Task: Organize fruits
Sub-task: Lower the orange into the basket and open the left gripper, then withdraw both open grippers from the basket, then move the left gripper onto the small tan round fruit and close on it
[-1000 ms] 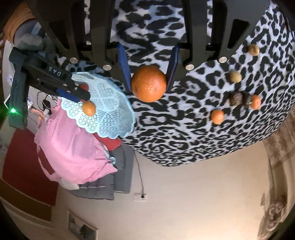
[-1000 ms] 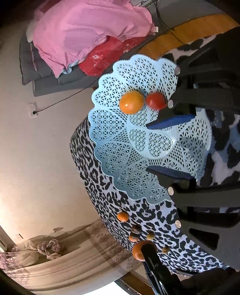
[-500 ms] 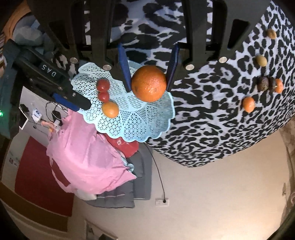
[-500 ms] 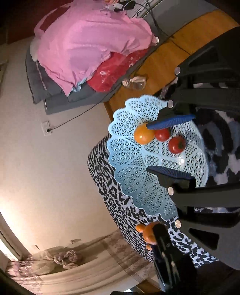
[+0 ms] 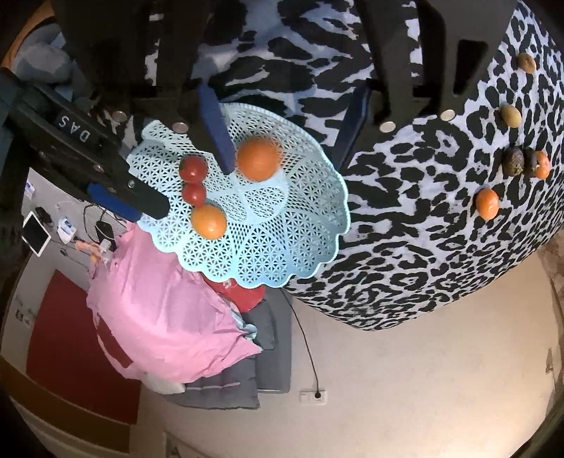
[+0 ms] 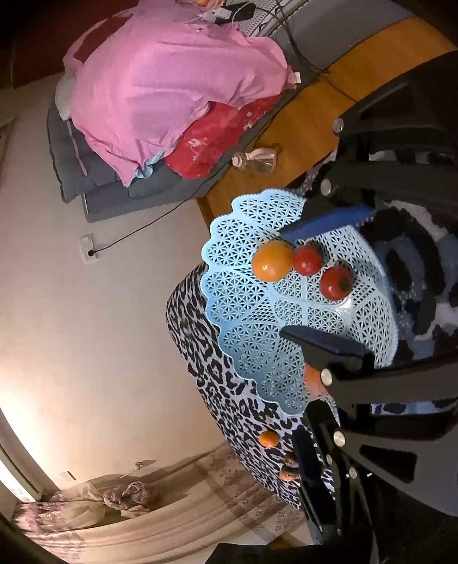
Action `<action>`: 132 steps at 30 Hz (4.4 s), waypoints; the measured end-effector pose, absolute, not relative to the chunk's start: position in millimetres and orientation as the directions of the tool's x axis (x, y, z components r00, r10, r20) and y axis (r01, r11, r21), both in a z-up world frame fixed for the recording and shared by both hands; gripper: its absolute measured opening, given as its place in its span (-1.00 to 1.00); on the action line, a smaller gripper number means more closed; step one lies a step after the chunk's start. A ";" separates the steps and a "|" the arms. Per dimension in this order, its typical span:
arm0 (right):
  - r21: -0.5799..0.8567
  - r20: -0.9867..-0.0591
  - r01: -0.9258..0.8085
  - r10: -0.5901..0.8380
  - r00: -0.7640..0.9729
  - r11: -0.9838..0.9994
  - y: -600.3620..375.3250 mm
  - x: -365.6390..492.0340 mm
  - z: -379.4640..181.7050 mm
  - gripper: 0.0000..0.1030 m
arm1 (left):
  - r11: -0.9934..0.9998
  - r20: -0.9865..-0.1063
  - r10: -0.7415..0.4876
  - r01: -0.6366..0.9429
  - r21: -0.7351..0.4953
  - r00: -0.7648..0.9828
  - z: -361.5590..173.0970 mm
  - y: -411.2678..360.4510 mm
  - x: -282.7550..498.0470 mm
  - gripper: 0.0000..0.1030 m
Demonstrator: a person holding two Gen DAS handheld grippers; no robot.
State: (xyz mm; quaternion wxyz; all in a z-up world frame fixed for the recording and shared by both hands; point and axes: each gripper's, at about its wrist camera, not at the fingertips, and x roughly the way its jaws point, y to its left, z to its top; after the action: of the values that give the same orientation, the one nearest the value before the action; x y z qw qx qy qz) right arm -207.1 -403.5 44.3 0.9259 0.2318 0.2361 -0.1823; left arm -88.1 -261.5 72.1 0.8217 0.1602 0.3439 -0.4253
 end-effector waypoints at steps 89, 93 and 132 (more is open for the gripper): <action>0.245 -0.559 0.238 -0.064 0.827 0.940 -279.3 -138.4 62.3 0.31 | 0.966 -0.691 -0.218 0.254 -0.051 0.690 41.3 -4.4 8.2 0.40; 0.235 -0.570 0.216 -0.046 0.820 0.948 -269.2 -131.2 61.1 0.31 | 0.965 -0.715 -0.226 0.253 -0.072 0.661 31.3 -1.2 14.9 0.22; 0.271 -0.696 -0.047 0.230 0.681 0.961 -173.4 0.4 36.2 0.31 | 0.909 -0.683 -0.415 0.305 -0.284 0.601 18.2 19.2 14.6 -0.27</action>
State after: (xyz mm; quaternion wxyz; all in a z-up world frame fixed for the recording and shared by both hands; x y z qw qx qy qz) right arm 0.4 -173.4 36.2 0.9093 0.1163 0.3924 0.0760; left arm 14.6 19.2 18.2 0.8920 -0.0688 0.3985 -0.2019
